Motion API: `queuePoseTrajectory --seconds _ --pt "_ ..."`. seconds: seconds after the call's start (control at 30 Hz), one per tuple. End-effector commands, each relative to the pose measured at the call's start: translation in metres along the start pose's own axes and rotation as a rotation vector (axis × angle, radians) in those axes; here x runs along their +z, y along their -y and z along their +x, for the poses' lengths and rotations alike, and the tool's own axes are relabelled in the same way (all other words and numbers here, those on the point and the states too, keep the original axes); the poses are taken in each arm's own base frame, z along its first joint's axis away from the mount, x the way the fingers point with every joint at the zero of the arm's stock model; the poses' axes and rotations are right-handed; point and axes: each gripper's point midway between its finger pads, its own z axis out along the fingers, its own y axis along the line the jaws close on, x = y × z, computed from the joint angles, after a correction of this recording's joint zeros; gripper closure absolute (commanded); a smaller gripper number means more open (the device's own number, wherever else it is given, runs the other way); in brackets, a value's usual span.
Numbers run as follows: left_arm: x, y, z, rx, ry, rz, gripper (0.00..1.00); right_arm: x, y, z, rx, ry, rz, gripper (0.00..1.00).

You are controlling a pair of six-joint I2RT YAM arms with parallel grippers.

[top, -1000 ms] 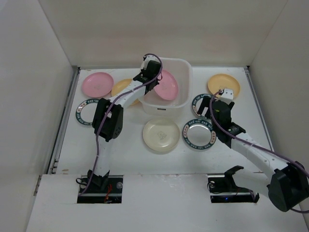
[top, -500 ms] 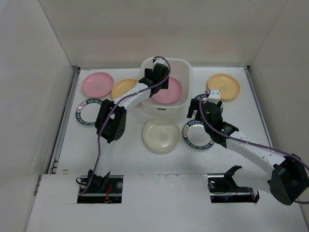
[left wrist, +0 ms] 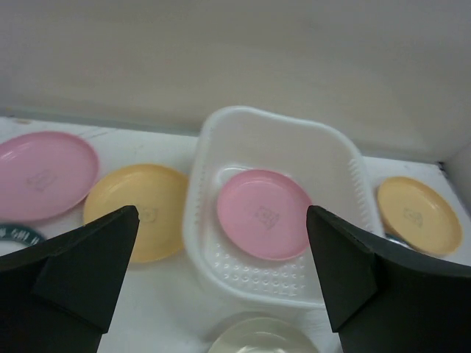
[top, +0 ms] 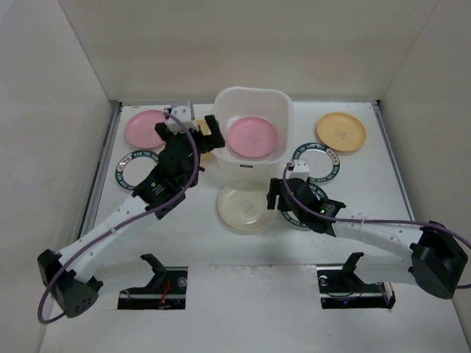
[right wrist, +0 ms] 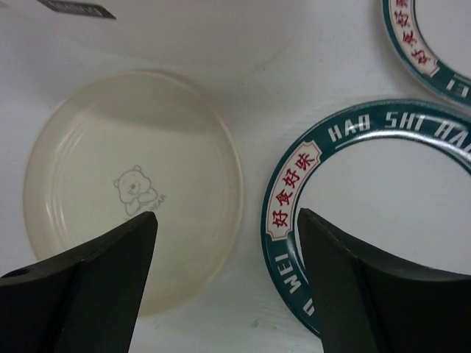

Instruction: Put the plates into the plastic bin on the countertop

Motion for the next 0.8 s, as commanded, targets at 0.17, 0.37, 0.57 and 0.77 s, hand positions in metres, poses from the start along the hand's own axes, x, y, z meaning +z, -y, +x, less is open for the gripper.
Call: queuePoseTrajectory --seconds 0.17,0.37,0.57,0.77 --pt "-0.049 -0.11 0.123 -0.006 -0.114 -0.276 0.0 0.003 -0.012 0.041 0.117 -0.124 -0.015 0.34" --pt "-0.071 -0.148 0.172 -0.021 -0.195 -0.357 0.0 0.006 -0.029 0.068 0.146 -0.218 -0.046 0.41" --pt "-0.076 -0.175 0.195 -0.05 -0.231 -0.409 0.0 0.012 -0.035 0.09 0.144 -0.281 -0.028 0.46" --pt "-0.074 -0.186 0.21 -0.1 -0.264 -0.413 0.0 0.022 -0.035 0.103 0.134 -0.313 -0.005 0.71"
